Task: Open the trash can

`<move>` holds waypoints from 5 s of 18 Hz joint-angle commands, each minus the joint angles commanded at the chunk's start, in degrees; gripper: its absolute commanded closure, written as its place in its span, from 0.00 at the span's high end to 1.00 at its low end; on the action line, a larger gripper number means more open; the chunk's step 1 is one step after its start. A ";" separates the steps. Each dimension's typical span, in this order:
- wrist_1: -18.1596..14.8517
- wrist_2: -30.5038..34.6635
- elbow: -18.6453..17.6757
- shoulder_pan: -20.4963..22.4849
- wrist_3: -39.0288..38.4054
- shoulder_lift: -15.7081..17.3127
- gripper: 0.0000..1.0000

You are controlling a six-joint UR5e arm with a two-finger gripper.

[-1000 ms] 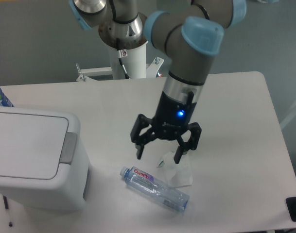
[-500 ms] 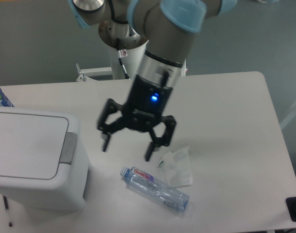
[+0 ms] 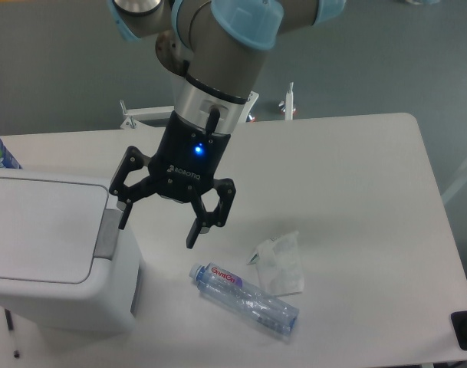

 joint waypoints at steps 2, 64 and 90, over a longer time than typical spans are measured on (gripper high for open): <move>0.70 0.53 0.00 -0.09 0.52 -0.44 1.00; 1.85 13.45 2.90 7.38 10.35 -5.63 1.00; -4.30 32.43 -1.06 12.83 44.56 -10.37 1.00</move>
